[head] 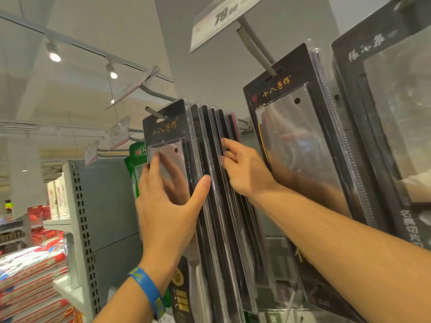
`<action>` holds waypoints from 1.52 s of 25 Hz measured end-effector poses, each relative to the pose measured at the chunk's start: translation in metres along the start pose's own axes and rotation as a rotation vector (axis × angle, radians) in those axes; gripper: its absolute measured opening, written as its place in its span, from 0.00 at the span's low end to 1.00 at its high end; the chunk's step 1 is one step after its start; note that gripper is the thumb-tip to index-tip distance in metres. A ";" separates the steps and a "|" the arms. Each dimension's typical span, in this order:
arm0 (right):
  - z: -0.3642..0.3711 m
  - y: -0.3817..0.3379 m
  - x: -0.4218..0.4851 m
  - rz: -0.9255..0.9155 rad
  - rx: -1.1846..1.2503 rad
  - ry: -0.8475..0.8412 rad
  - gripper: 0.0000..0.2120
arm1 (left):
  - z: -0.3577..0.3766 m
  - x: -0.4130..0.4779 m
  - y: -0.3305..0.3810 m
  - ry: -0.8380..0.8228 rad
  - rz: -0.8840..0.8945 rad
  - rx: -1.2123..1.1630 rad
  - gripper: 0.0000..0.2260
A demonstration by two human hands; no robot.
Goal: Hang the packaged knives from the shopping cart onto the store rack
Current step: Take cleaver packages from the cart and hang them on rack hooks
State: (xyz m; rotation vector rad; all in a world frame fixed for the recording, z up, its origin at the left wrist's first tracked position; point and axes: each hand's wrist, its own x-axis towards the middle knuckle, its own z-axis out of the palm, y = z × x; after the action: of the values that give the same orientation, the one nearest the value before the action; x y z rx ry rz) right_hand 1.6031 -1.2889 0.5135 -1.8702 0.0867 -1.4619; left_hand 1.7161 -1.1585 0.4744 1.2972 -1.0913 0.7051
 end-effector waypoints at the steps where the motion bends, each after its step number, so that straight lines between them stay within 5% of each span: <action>1: 0.001 -0.002 -0.001 -0.001 -0.010 0.003 0.25 | 0.001 -0.001 0.000 0.004 -0.001 0.000 0.46; 7: 0.002 -0.004 -0.007 0.008 -0.084 0.280 0.08 | 0.003 -0.003 0.004 -0.008 -0.027 -0.001 0.47; 10: -0.008 0.002 -0.001 0.078 -0.161 0.372 0.08 | 0.000 -0.004 0.004 -0.041 -0.033 -0.009 0.49; 19: -0.007 0.011 0.011 0.180 -0.117 0.167 0.05 | -0.005 -0.016 0.001 -0.117 -0.043 -0.010 0.58; 23: -0.006 0.012 0.008 0.140 -0.237 0.026 0.12 | -0.004 -0.016 0.002 -0.148 -0.059 0.020 0.57; 29: -0.012 0.019 0.008 0.122 -0.176 0.042 0.13 | -0.004 -0.016 0.003 -0.155 -0.074 0.002 0.54; 34: -0.014 0.020 0.016 0.234 -0.183 0.367 0.09 | -0.006 -0.018 0.005 -0.162 -0.066 -0.019 0.53; 38: -0.014 0.021 0.023 0.360 -0.244 0.284 0.10 | -0.010 -0.019 0.001 -0.142 -0.053 -0.011 0.56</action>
State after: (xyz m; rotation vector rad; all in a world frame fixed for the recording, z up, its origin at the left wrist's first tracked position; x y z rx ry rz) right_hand 1.6070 -1.3221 0.5211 -1.7056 0.7290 -1.4977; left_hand 1.7109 -1.1453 0.4578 1.3790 -1.1688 0.5732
